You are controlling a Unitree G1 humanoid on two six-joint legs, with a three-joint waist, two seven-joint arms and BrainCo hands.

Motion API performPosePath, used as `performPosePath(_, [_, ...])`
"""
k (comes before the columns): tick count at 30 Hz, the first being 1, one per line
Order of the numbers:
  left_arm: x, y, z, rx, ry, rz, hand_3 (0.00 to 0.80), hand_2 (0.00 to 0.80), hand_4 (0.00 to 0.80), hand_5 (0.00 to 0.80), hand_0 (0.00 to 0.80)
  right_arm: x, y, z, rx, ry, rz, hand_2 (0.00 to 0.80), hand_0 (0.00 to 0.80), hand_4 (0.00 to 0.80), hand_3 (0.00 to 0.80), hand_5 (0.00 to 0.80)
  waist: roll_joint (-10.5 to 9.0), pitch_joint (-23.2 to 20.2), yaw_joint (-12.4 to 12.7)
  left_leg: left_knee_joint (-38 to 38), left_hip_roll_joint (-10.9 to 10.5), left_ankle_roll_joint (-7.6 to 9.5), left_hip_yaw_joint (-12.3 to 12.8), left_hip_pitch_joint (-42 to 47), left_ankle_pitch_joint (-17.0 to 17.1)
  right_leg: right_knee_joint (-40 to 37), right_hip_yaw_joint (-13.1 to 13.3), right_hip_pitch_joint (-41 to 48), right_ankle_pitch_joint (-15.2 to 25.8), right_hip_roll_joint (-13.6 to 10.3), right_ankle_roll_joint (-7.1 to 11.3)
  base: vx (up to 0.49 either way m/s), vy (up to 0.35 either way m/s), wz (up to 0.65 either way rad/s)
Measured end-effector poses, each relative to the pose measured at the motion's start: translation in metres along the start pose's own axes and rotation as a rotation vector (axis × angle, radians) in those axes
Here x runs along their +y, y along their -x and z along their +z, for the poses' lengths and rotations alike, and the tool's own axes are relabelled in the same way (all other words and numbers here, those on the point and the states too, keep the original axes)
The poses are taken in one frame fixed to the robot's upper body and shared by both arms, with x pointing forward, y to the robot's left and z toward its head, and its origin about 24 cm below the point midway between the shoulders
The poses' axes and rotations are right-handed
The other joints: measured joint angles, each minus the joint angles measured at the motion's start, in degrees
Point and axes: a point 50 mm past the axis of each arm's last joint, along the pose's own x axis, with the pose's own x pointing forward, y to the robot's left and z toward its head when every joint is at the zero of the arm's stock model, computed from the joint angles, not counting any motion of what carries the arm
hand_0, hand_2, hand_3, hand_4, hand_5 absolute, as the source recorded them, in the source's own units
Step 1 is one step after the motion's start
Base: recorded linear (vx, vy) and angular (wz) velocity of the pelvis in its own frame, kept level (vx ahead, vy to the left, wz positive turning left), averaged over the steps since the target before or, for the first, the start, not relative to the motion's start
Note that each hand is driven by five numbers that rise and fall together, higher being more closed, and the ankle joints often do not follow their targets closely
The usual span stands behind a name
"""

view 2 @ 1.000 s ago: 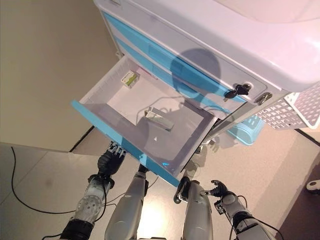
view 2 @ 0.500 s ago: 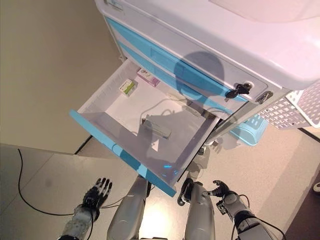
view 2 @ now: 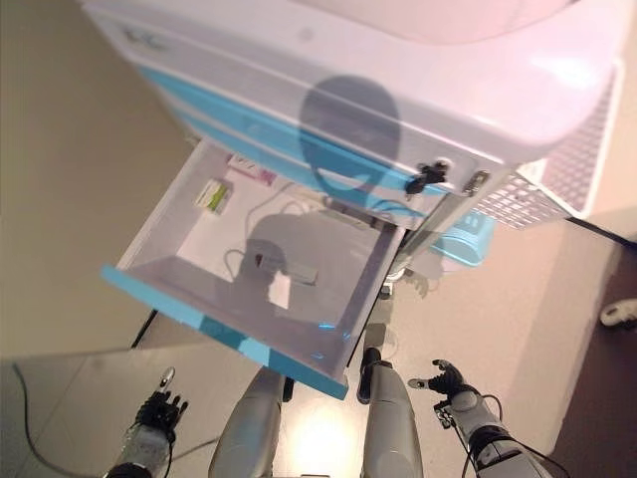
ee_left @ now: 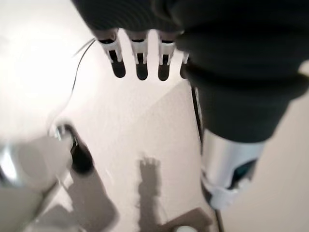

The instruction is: Open the drawer and pick up the medicine

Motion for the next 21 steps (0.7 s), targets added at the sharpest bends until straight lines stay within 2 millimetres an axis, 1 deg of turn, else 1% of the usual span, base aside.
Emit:
performPosePath(1, [0.001, 0.0, -0.001, 0.007, -0.063, -0.001, 0.0, 0.0, 0.0, 0.0, 0.0, 0.0, 0.0, 0.001, -0.004, -0.013, 0.001, 0.0, 0.0, 0.0, 0.0, 0.0, -0.21, -0.14, -0.43, -0.2, 0.06, 0.24, 0.66, 0.03, -0.01, -0.8, 0.68, -0.18, 0.45, 0.18, 0.18, 0.039, 0.113, -0.5])
performPosePath(2, [0.001, 0.0, -0.002, 0.016, -0.136, -0.01, 0.0, 0.0, 0.0, 0.0, 0.0, 0.0, 0.0, 0.001, -0.006, -0.025, 0.004, 0.0, 0.0, 0.0, 0.0, 0.0, -0.41, -0.46, -0.07, -0.85, 0.37, 0.86, 1.74, 0.14, -0.01, -1.99, 1.26, -0.13, 1.57, -0.06, 0.69, 0.048, 0.119, -0.55])
performPosePath(3, [-0.001, 0.0, -0.005, 0.032, -0.216, -0.019, 0.0, 0.0, 0.0, 0.0, 0.0, 0.002, 0.0, 0.001, -0.008, -0.041, 0.015, 0.0, 0.0, 0.0, 0.0, 0.0, -0.68, -0.84, -1.03, -1.45, 0.52, 1.43, 2.79, 0.67, -0.06, -4.17, 2.06, 0.19, 3.06, 0.15, 1.24, 0.059, 0.165, -0.61])
performPosePath(4, [0.0, 0.0, -0.007, 0.042, -0.258, -0.02, 0.0, 0.0, 0.0, 0.0, 0.0, 0.004, 0.001, 0.003, -0.014, -0.045, 0.025, 0.0, 0.0, 0.0, 0.0, 0.0, -1.12, -1.29, -1.1, -1.93, 0.31, 1.48, 3.74, 1.18, -0.02, -5.25, 2.58, 0.23, 3.71, 0.13, 1.24, 0.04, 0.126, -0.68])
performPosePath(5, [0.0, 0.0, -0.013, 0.067, -0.331, -0.03, 0.0, 0.0, 0.0, 0.0, 0.0, 0.005, 0.001, 0.006, -0.031, -0.047, 0.037, 0.0, 0.0, 0.0, 0.0, 0.0, -1.5, -1.9, -1.33, -2.79, 0.34, 1.93, 5.09, 2.05, 0.01, -7.72, 3.16, 0.94, 5.45, 0.02, 1.73, 0.054, 0.155, -0.81])
performPosePath(6, [0.0, 0.001, -0.017, 0.086, -0.406, -0.043, 0.0, 0.0, 0.0, 0.0, 0.0, 0.005, 0.001, 0.012, -0.059, -0.051, 0.05, 0.0, 0.0, 0.0, 0.0, 0.0, -1.96, -2.29, -1.16, -4.37, 0.5, 2.26, 6.22, 3.04, 0.16, -10.65, 3.81, 1.86, 7.3, 0.06, 1.98, 0.043, 0.109, -0.8])
performPosePath(8, [0.001, 0.001, -0.019, 0.103, -0.472, -0.054, 0.0, 0.0, 0.0, 0.0, 0.0, 0.004, 0.002, 0.02, -0.102, -0.05, 0.066, 0.0, 0.0, 0.0, 0.0, 0.0, -2.55, -2.74, -1.39, -5.55, 0.46, 2.8, 7.38, 3.81, 0.32, -13.98, 4.47, 2.63, 9.63, 0.0, 2.65, 0.038, 0.087, -0.64])
performPosePath(9, [-0.004, 0.0, -0.017, 0.102, -0.525, -0.071, 0.0, 0.0, 0.0, 0.0, 0.0, 0.002, 0.003, 0.029, -0.142, -0.037, 0.076, 0.0, 0.0, 0.0, 0.0, 0.0, -3.14, -3.16, -1.86, -6.14, 0.17, 3.15, 8.37, 4.59, 0.38, -16.75, 4.82, 3.68, 11.39, -0.16, 2.86, 0.046, 0.093, -0.49])
performPosePath(10, [-0.003, 0.0, -0.018, 0.108, -0.549, -0.071, 0.0, 0.0, 0.0, 0.0, 0.0, 0.002, 0.004, 0.029, -0.151, -0.02, 0.088, 0.0, 0.0, 0.0, 0.0, 0.0, -3.15, -3.21, -2.22, -6.49, 0.19, 3.56, 8.42, 4.9, 0.38, -17.85, 4.86, 4.45, 12.13, -0.22, 3.28, 0.052, 0.072, -0.33])
performPosePath(11, [-0.006, 0.0, -0.015, 0.096, -0.608, -0.086, 0.0, 0.0, 0.0, 0.0, 0.0, -0.001, 0.008, 0.038, -0.202, 0.013, 0.105, 0.0, 0.0, 0.0, 0.0, 0.0, -3.71, -3.49, -3.19, -7.06, -0.25, 3.72, 9.05, 5.97, 0.36, -19.51, 5.05, 5.62, 12.92, -0.63, 3.62, 0.057, 0.071, -0.16])
performPosePath(12, [-0.007, -0.001, -0.014, 0.094, -0.64, -0.089, 0.0, 0.0, 0.0, 0.0, 0.0, -0.003, 0.011, 0.041, -0.232, 0.032, 0.118, 0.0, 0.0, 0.0, 0.0, 0.0, -3.9, -3.64, -3.15, -7.62, 0.05, 4.04, 9.56, 6.41, 0.45, -20.02, 5.16, 6.03, 13.31, -0.81, 3.8, 0.064, 0.058, -0.37])
performPosePath(13, [-0.005, -0.001, -0.013, 0.095, -0.701, -0.094, 0.0, 0.0, 0.0, 0.0, 0.0, -0.009, 0.019, 0.055, -0.307, 0.104, 0.153, 0.0, 0.0, 0.0, 0.0, 0.0, -4.67, -4.03, -3.03, -8.43, -0.21, 4.1, 10.95, 8.0, 0.64, -21.67, 6.06, 7.25, 14.91, -0.89, 4.22, 0.064, 0.052, -0.42])
performPosePath(14, [-0.002, 0.0, -0.014, 0.101, -0.728, -0.091, 0.0, 0.0, 0.0, 0.0, 0.0, -0.011, 0.023, 0.06, -0.345, 0.142, 0.167, 0.0, 0.0, 0.0, 0.0, 0.0, -4.74, -4.14, -3.07, -8.96, -0.02, 4.17, 11.56, 8.71, 0.61, -22.4, 6.2, 7.82, 15.39, -0.98, 4.21, 0.056, 0.035, -0.43])
performPosePath(15, [-0.001, -0.001, -0.013, 0.106, -0.755, -0.094, 0.0, 0.0, 0.0, 0.0, 0.0, -0.023, 0.032, 0.078, -0.422, 0.201, 0.173, 0.0, 0.0, 0.0, 0.0, 0.0, -5.13, -4.31, -3.61, -9.19, -0.39, 4.25, 11.86, 9.79, 0.46, -23.54, 6.22, 9.13, 15.96, -0.99, 4.26, 0.06, 0.022, -0.18])
performPosePath(16, [0.0, -0.001, -0.012, 0.111, -0.767, -0.097, 0.0, 0.0, 0.0, 0.0, 0.0, -0.035, 0.045, 0.088, -0.483, 0.281, 0.184, 0.0, 0.0, 0.0, 0.0, 0.0, -5.12, -4.32, -3.69, -9.68, -0.35, 4.28, 11.85, 10.47, 0.34, -24.39, 6.23, 10.12, 16.16, -1.01, 4.46, 0.062, 0.008, -0.09])
performPosePath(17, [0.009, 0.0, -0.012, 0.125, -0.802, -0.086, 0.0, 0.0, 0.0, 0.0, 0.0, -0.054, 0.06, 0.102, -0.556, 0.393, 0.183, 0.0, 0.0, 0.0, 0.0, 0.0, -5.82, -4.93, -4.37, -10.0, -0.19, 4.21, 11.9, 11.59, 0.31, -24.85, 6.22, 11.22, 16.2, -0.98, 4.48, 0.07, 0.005, -0.03])
performPosePath(18, [0.012, 0.0, -0.012, 0.13, -0.81, -0.083, 0.0, 0.0, 0.0, 0.0, 0.0, -0.064, 0.069, 0.109, -0.574, 0.457, 0.188, 0.0, 0.0, 0.0, 0.0, 0.0, -6.0, -5.02, -4.37, -10.37, -0.04, 4.14, 11.89, 12.37, 0.31, -25.66, 6.12, 12.26, 16.26, -0.88, 4.64, 0.101, 0.005, -0.03])
performPosePath(19, [0.019, 0.001, -0.014, 0.148, -0.838, -0.076, 0.0, 0.0, 0.0, 0.0, 0.0, -0.081, 0.078, 0.114, -0.575, 0.545, 0.188, 0.0, 0.0, 0.0, 0.0, 0.0, -6.79, -6.31, -4.35, -10.98, -0.05, 4.1, 11.95, 13.26, 0.3, -26.42, 6.08, 13.19, 16.23, -0.73, 4.61, 0.073, 0.005, -0.03])
performPosePath(20, [0.022, 0.002, -0.014, 0.155, -0.846, -0.075, 0.0, 0.0, 0.0, 0.0, 0.0, -0.089, 0.082, 0.118, -0.572, 0.58, 0.181, 0.0, 0.0, 0.0, 0.0, 0.0, -7.2, -6.68, -4.27, -11.2, -0.04, 4.04, 11.93, 13.93, 0.27, -26.81, 5.97, 13.94, 16.27, -0.62, 4.56, 0.078, -0.001, 0.01])
performPosePath(21, [0.024, 0.002, -0.017, 0.168, -0.846, -0.078, 0.0, 0.0, 0.0, 0.0, 0.0, -0.096, 0.088, 0.119, -0.554, 0.655, 0.197, 0.0, 0.0, 0.0, 0.0, 0.0, -7.21, -6.69, -4.32, -11.34, 0.06, 3.97, 11.85, 14.69, 0.23, -27.25, 5.72, 14.93, 16.36, -0.61, 4.53, 0.045, -0.015, 0.03])
